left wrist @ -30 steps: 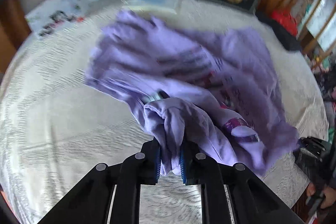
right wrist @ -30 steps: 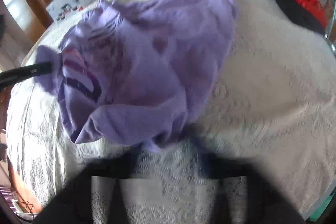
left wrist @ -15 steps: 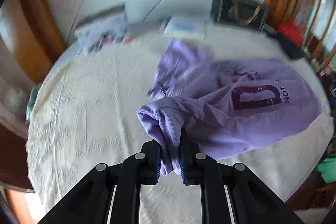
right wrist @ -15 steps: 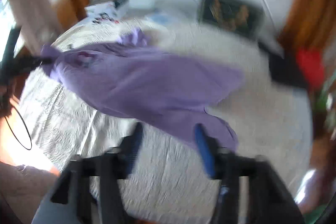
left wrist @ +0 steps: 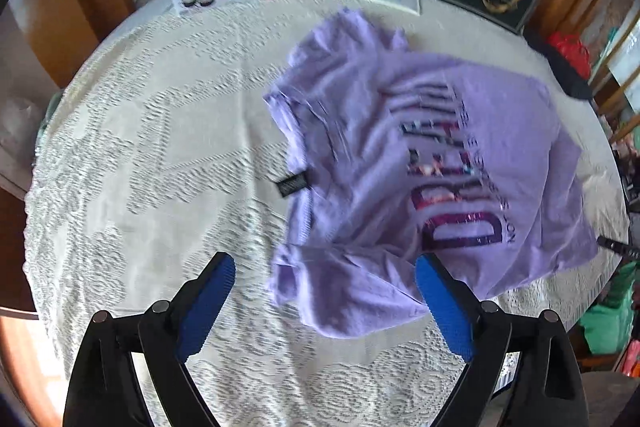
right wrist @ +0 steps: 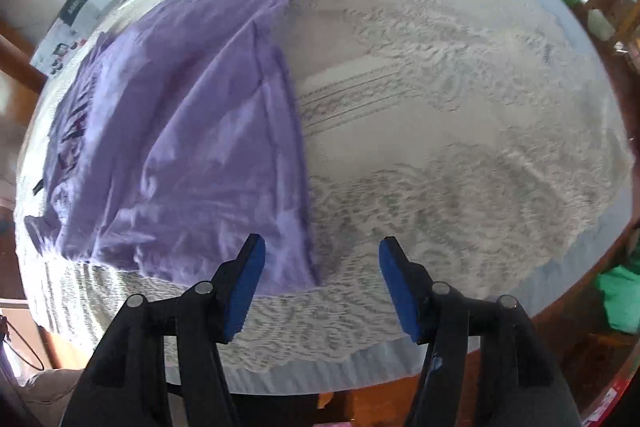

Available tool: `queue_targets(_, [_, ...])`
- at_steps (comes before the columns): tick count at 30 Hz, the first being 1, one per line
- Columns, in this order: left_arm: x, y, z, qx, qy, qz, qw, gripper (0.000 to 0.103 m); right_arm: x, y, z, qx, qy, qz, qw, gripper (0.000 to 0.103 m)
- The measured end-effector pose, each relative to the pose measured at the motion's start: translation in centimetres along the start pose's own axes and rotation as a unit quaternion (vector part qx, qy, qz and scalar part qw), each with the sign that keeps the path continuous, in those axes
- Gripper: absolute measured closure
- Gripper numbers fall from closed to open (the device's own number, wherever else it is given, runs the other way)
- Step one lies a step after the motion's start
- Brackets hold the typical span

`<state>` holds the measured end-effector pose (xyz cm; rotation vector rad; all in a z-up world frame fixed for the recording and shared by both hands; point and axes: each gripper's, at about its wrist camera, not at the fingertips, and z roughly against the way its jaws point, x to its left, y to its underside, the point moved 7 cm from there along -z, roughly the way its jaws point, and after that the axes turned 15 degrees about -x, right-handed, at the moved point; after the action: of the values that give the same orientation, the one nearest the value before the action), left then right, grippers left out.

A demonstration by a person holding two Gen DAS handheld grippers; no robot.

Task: Fold clothes

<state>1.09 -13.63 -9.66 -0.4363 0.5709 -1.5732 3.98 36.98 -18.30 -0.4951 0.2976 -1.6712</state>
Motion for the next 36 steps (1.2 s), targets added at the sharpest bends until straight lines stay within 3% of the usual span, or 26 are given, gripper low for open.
queue_targets(6, [1.5,-4.0,-2.2,0.003,0.002,0.013,0.9999,0.011,1.7,-4.5,-1.3,-0.021,-0.021,0.009,1.000,0.044])
queue_targets(13, [0.1,-11.9,-10.0,0.034,0.037,0.014,0.9987,0.011,4.7,-16.2,-4.8,-0.052,-0.036,0.041,0.997,0.043])
queue_targets(15, [-0.4,-14.2,-12.4,0.043,0.047,0.014,0.9979,0.011,5.6,-19.4,-6.2,-0.054,-0.028,0.046,0.997,0.038])
queue_targets(17, [-1.2,-16.1,-14.7,0.055,0.057,0.014,0.9967,0.011,5.9,-21.6,-7.5,-0.050,-0.024,0.044,0.997,0.027])
queue_targets(19, [-1.7,-17.0,-16.9,0.063,0.054,0.008,0.9965,0.011,6.4,-23.3,-9.0,-0.046,-0.023,0.037,0.998,0.025])
queue_targets(27, [-3.1,-20.7,-25.7,0.082,0.032,-0.019,0.9959,0.011,7.8,-27.0,-14.5,-0.021,-0.017,0.044,0.999,0.021])
queue_targets(32, [-2.2,-22.0,-28.9,0.083,0.023,-0.010,0.9962,0.010,7.5,-28.2,-17.0,-0.013,-0.005,0.045,0.999,0.014])
queue_targets(36, [-2.8,-21.8,-30.3,0.092,0.041,0.000,0.9949,0.010,7.5,-28.7,-18.2,-0.009,-0.010,0.038,0.999,0.010])
